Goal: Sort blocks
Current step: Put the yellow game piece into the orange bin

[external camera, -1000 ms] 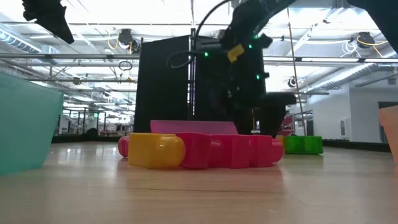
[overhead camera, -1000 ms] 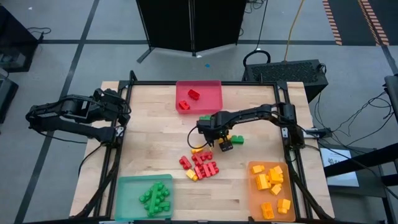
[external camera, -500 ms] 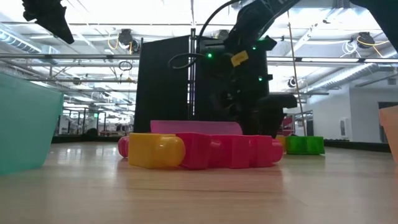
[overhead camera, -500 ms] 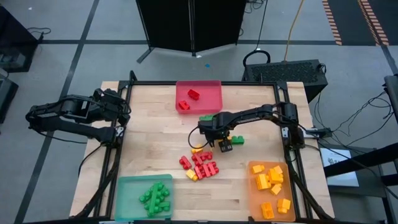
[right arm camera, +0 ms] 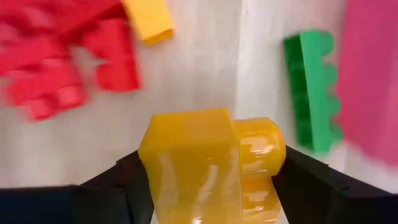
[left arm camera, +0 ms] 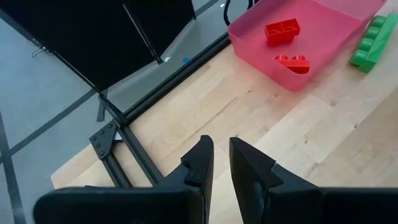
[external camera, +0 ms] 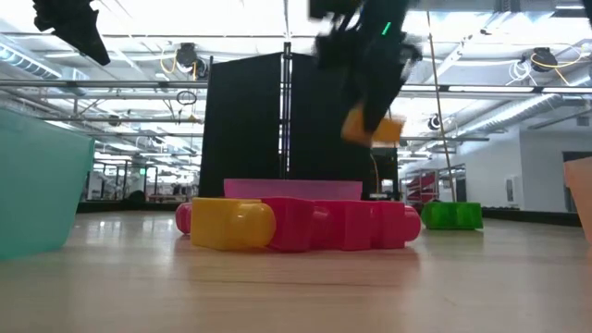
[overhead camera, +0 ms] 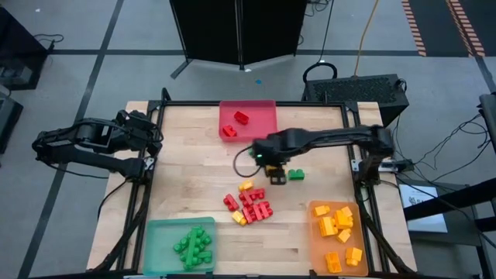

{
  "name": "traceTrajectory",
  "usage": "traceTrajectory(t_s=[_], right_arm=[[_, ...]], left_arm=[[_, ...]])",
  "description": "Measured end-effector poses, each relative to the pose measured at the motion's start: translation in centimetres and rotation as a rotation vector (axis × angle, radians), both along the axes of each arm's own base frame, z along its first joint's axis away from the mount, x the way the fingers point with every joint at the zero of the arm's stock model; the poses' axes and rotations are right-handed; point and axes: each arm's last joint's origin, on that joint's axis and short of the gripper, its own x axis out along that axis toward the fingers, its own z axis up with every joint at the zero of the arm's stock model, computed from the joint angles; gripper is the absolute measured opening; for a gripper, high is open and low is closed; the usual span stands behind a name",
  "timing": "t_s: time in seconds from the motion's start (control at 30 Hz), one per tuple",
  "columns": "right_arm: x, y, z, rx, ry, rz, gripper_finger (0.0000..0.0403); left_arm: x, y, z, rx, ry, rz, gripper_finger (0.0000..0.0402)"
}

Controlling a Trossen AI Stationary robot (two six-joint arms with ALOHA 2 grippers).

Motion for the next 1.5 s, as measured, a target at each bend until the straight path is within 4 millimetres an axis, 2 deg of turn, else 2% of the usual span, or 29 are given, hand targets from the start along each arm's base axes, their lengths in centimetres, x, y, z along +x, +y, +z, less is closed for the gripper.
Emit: traceTrajectory(t_s=[0.13, 0.3, 0.43, 0.57, 0.77, 1.03, 1.2, 1.3, 1.4, 1.5], right_arm=[[-3.7, 2.2, 4.1, 0.074, 0.007, -0.091, 0.0250], [-8.5, 6.2, 7.3, 0.121, 0.055, -0.197, 0.0250], [-11.4, 10.3, 8.6, 0.166, 0.057, -0.276, 0.0250], [-13.7, 14.4, 8.8, 0.193, 0.059, -0.340, 0.0250], [-16.6, 19.7, 7.2, 0.169, 0.103, -0.454, 0.0250], [-20.2, 23.9, 2.6, 0.190, 0.166, -0.584, 0.0250], [-21.4, 25.3, -0.6, 0.269, 0.207, -0.612, 0.0261], [-21.7, 25.3, -2.3, 0.284, 0.230, -0.634, 0.0271], [-21.8, 25.0, -3.2, 0.275, 0.293, -0.632, 0.0280], [-21.5, 24.7, -3.3, 0.277, 0.312, -0.602, 0.0288]], left_arm=[[0.0, 0.0, 0.0, 0.000, 0.002, 0.000, 0.0059], [0.0, 0.0, 0.0, 0.000, 0.003, -0.001, 0.0059], [0.0, 0.0, 0.0, 0.000, 0.004, -0.001, 0.0059], [0.0, 0.0, 0.0, 0.000, 0.004, -0.001, 0.0059], [0.0, 0.0, 0.0, -0.001, 0.004, -0.001, 0.0059], [0.0, 0.0, 0.0, -0.001, 0.004, -0.002, 0.0059], [0.0, 0.0, 0.0, -0.001, 0.004, -0.001, 0.0059], [0.0, 0.0, 0.0, 0.000, 0.003, -0.001, 0.0059], [0.0, 0.0, 0.0, 0.000, 0.004, -0.001, 0.0059], [0.0, 0.0, 0.0, 0.000, 0.004, -0.002, 0.0059]])
